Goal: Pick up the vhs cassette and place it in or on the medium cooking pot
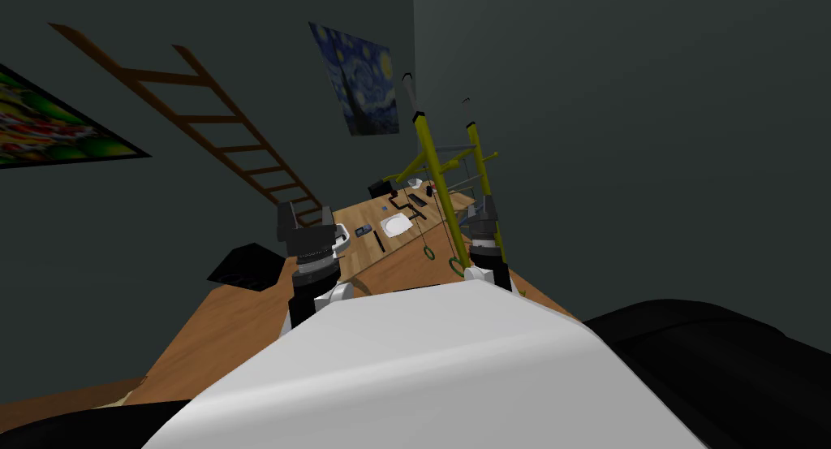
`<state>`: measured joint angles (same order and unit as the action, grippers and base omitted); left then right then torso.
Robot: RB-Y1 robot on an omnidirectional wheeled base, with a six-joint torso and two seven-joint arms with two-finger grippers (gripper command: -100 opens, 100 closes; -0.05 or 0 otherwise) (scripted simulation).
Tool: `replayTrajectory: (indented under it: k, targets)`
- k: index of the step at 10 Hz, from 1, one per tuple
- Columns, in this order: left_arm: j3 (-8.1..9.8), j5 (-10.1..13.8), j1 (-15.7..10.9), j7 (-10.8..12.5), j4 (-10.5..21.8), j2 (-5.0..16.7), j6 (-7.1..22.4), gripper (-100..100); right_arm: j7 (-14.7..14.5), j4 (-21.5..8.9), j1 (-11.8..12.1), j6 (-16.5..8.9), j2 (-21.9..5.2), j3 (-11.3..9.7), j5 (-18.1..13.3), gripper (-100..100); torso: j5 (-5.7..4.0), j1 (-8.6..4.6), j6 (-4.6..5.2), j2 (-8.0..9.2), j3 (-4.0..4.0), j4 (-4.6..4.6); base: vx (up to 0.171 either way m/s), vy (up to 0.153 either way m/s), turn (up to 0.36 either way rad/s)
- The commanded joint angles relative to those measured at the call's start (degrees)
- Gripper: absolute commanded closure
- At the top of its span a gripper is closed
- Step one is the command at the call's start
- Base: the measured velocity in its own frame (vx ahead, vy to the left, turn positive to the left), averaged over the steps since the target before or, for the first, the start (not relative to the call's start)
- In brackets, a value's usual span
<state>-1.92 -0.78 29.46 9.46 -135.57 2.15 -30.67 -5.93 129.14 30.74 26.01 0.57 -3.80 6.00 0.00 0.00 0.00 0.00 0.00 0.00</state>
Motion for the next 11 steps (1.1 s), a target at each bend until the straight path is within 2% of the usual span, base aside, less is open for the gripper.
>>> replayTrajectory:
  k: [1, 4, 5, 6, 7, 8, 9, 10, 11]
  targets:
    - [0.11, 0.43, -0.72, -0.53, -0.21, 2.16, 2.05, -100, 0.0, 0.0, 0.0, 0.0, 0.0, 0.0, 0.0, 0, 0.0, 0.0, 0.0, 0.0, 0.0, 0.0, -0.032, 0.009, -0.036]
    - [0.37, 1.56, -2.39, -1.87, -0.33, 5.94, 6.75, -100, 0.0, 0.0, -0.01, 0.0, 0.0, 0.0, 0.0, 0, 0.04, 0.19, 0.01, 0.33, 0.19, 0.07, -0.09, 0.042, -0.052]
    - [0.37, 1.56, -2.39, -1.87, -0.33, 5.94, 7.04, -100, 0.0, 0.0, -0.01, 0.0, 0.0, 0.0, 0.0, 0, 0.05, 0.2, 0.01, 0.35, 0.2, 0.08, -0.062, 0.033, -0.021]
    - [0.47, 2.1, -3.12, -2.47, -0.28, 7.42, 9.27, -100, 0.0, 0.0, -0.01, 0.0, 0.0, 0.0, 0.0, 0, 0.04, 0.15, 0.0, 0.27, 0.16, 0.07, -0.061, 0.021, -0.043]
    - [0.47, 2.1, -3.12, -2.47, -0.28, 7.42, 9.27, -100, 0.0, 0.0, -0.01, 0.0, 0.0, 0.0, 0.0, 0, 0.03, 0.11, 0.01, 0.25, 0.14, 0.05, -0.044, 0.016, -0.027]
    - [0.58, 2.7, -3.91, -3.15, -0.16, 8.97, 11.53, -100, 0.0, 0.0, -0.01, 0.0, 0.0, 0.0, 0.0, 0, 0.02, 0.08, 0.0, 0.19, 0.11, 0.05, -0.045, 0.023, -0.05]
    - [0.58, 2.7, -3.91, -3.15, -0.16, 8.97, 11.76, -100, 0.0, 0.0, -0.01, 0.0, 0.0, 0.0, 0.0, 0, 0.02, 0.1, 0.01, 0.17, 0.1, 0.04, -0.038, 0.027, -0.03]
    - [0.69, 3.38, -4.76, -3.9, 0.03, 10.59, 13.86, -100, 0.0, 0.0, 0.0, 0.0, 0.0, 0.0, 0.0, 0, 0.03, 0.11, 0.0, 0.15, 0.09, 0.04, -0.055, 0.034, -0.056]
    - [0.69, 3.38, -4.76, -3.9, 0.03, 10.59, 14.48, -100, 0.0, 0.0, -0.01, 0.0, 0.0, 0.0, 0.0, 0, 0.03, 0.15, 0.01, 0.19, 0.11, 0.04, -0.053, 0.027, -0.04]
